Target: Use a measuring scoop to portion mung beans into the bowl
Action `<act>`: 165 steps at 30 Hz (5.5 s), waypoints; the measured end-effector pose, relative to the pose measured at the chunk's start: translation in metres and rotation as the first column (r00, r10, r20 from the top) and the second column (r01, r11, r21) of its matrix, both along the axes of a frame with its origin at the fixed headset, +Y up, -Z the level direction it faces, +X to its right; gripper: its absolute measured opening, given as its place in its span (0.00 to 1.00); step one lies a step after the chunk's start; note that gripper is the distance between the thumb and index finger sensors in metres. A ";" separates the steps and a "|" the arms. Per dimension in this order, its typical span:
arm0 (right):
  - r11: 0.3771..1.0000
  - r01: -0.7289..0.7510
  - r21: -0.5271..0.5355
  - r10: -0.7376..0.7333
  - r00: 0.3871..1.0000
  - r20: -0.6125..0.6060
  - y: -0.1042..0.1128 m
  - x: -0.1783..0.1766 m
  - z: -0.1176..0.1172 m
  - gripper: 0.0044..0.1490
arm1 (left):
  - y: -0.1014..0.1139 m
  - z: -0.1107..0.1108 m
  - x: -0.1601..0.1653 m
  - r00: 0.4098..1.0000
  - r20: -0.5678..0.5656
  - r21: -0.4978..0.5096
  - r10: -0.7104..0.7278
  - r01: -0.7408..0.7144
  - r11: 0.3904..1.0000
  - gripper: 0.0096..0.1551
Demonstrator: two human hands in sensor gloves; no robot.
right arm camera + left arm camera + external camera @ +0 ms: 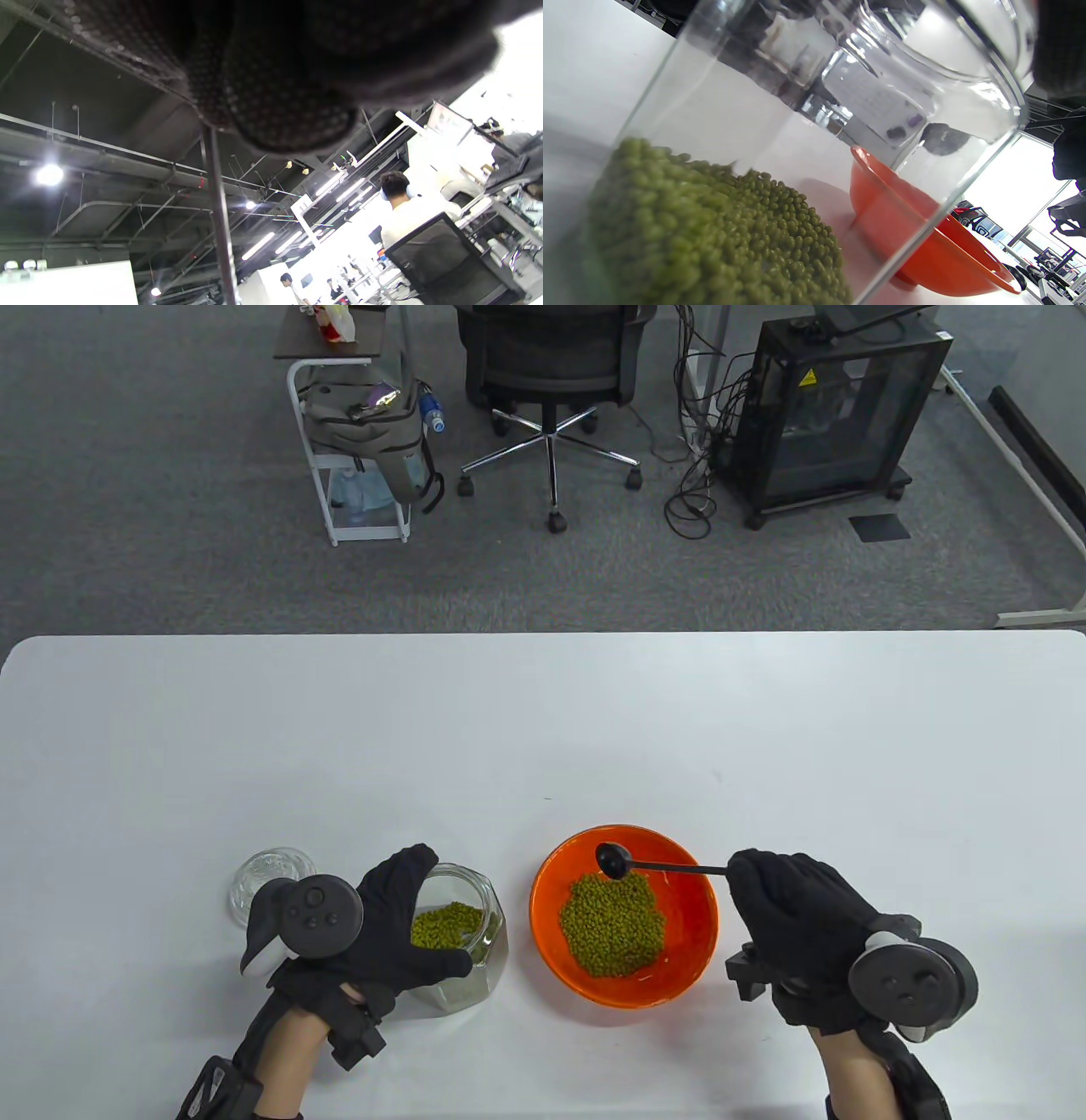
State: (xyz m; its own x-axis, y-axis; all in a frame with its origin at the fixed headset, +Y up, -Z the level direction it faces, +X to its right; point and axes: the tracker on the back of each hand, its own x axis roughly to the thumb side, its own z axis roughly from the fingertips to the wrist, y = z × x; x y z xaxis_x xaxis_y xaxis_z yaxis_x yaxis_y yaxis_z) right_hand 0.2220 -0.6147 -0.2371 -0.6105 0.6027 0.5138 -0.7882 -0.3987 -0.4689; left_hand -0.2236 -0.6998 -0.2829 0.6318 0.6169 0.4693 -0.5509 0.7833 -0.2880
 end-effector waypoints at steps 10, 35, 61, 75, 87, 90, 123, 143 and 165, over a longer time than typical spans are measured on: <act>0.987 0.147 -0.067 -0.156 0.976 -0.152 0.025 -0.048 -0.004 0.27 | 0.000 0.000 0.000 1.000 0.000 0.000 -0.003 0.003 1.000 0.78; 0.930 -0.317 -0.185 0.267 0.930 -0.253 0.006 -0.190 -0.044 0.27 | 0.000 0.000 -0.001 1.000 0.000 -0.006 0.004 -0.004 1.000 0.79; 0.761 -0.056 -0.646 -0.152 0.953 -0.262 -0.039 -0.172 -0.072 0.28 | 0.000 0.000 -0.001 1.000 0.000 -0.008 0.007 -0.007 1.000 0.79; 0.576 0.198 -0.793 -0.467 0.876 -0.121 -0.062 -0.120 -0.077 0.28 | 0.000 0.000 -0.001 1.000 0.000 -0.006 0.002 -0.002 1.000 0.78; 0.547 0.289 -0.786 -0.533 0.844 -0.061 -0.062 -0.080 -0.077 0.28 | 0.000 0.000 -0.001 1.000 0.000 -0.007 0.003 -0.003 1.000 0.79; 0.540 0.311 -0.782 -0.550 0.834 -0.048 -0.062 -0.072 -0.076 0.28 | 0.000 0.000 -0.001 1.000 0.000 -0.007 0.003 -0.003 1.000 0.79; 0.520 0.568 -0.638 -0.607 0.771 0.191 -0.078 0.087 -0.050 0.28 | -0.001 0.000 -0.001 1.000 0.004 -0.007 0.013 -0.013 1.000 0.78; 0.830 0.191 -0.525 -0.132 0.980 0.147 -0.044 0.073 -0.029 0.27 | -0.002 0.000 -0.002 1.000 0.003 -0.010 0.019 -0.019 1.000 0.78; 0.923 -0.297 -0.245 0.319 0.946 0.051 -0.009 0.006 0.000 0.27 | -0.002 -0.001 -0.002 1.000 -0.002 -0.009 0.020 -0.020 1.000 0.78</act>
State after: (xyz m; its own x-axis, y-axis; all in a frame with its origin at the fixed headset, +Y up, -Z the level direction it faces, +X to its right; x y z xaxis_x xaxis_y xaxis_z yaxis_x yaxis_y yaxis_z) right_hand 0.2281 -0.6233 -0.2373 -0.8217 0.4729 0.3181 -0.5684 -0.7208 -0.3967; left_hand -0.2256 -0.7019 -0.2839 0.6202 0.6338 0.4622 -0.5671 0.7694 -0.2940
